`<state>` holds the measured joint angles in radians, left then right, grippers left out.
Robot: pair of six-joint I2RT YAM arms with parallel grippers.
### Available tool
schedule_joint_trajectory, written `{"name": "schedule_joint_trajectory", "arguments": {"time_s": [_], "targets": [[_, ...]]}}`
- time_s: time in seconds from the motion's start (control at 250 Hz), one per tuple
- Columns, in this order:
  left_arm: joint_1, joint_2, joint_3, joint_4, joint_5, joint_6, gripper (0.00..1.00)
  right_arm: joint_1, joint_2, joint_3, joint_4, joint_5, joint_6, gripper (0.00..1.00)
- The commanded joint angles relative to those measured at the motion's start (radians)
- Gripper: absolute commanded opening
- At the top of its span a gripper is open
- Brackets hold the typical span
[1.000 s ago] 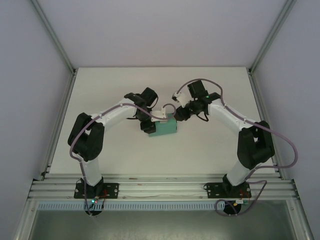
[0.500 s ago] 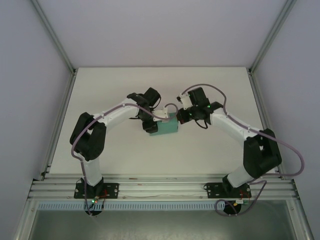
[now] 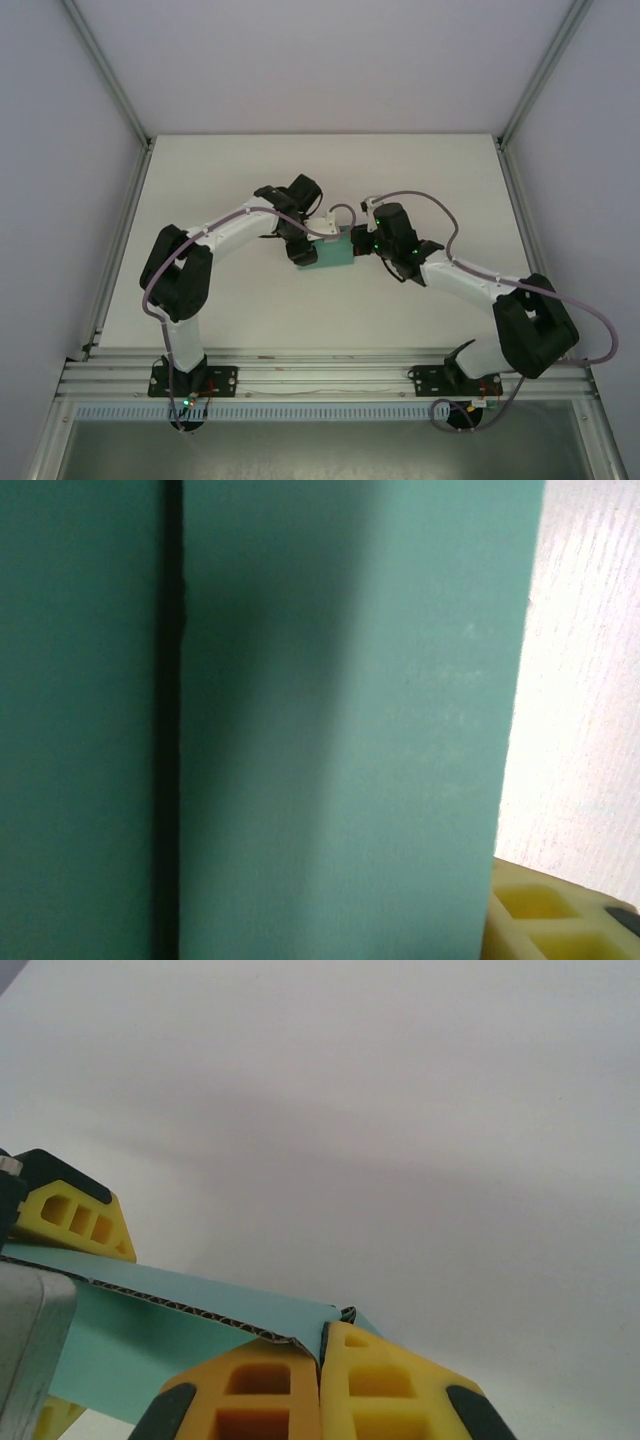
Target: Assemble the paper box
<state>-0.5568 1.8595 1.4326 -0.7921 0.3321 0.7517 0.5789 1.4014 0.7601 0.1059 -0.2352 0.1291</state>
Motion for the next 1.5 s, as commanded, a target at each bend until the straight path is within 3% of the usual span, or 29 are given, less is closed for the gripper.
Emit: {"name": "schedule_joint_trajectory", "arguments": {"time_s": [0.0, 0.116, 0.244, 0.468, 0.987, 1.119, 1.219, 1.335, 1.455, 1.495], "targets": [[-0.003, -0.006, 0.003, 0.014, -0.012, -0.032, 0.58, 0.007, 0.001, -0.057, -0.032, 0.057, 0.045, 0.0], [-0.005, -0.007, -0.004, 0.031, -0.005, -0.048, 0.58, 0.021, 0.005, -0.061, -0.041, 0.087, 0.093, 0.0], [-0.011, 0.002, -0.008, 0.033, -0.017, -0.047, 0.54, 0.021, -0.006, 0.078, -0.18, 0.132, 0.216, 0.0], [-0.011, -0.012, -0.041, 0.046, 0.006, -0.028, 0.51, 0.021, 0.013, 0.18, -0.288, 0.143, 0.181, 0.0], [-0.012, -0.043, -0.07, 0.106, 0.022, -0.065, 0.56, 0.025, 0.018, -0.193, 0.159, 0.086, -0.015, 0.0], [-0.012, -0.057, -0.076, 0.106, 0.017, -0.061, 0.56, 0.029, -0.02, -0.214, 0.14, 0.099, -0.11, 0.0], [-0.011, -0.054, -0.075, 0.097, 0.015, -0.057, 0.56, 0.029, -0.046, -0.188, 0.067, 0.19, -0.14, 0.0], [-0.012, -0.049, -0.071, 0.098, 0.016, -0.07, 0.56, 0.03, -0.05, -0.183, 0.078, 0.146, -0.139, 0.0], [-0.011, -0.069, -0.07, 0.118, 0.039, -0.092, 0.66, 0.029, -0.014, -0.199, 0.141, 0.134, -0.106, 0.0], [-0.011, -0.083, -0.073, 0.128, 0.039, -0.1, 0.76, 0.03, 0.0, -0.194, 0.147, 0.143, -0.096, 0.0]]}}
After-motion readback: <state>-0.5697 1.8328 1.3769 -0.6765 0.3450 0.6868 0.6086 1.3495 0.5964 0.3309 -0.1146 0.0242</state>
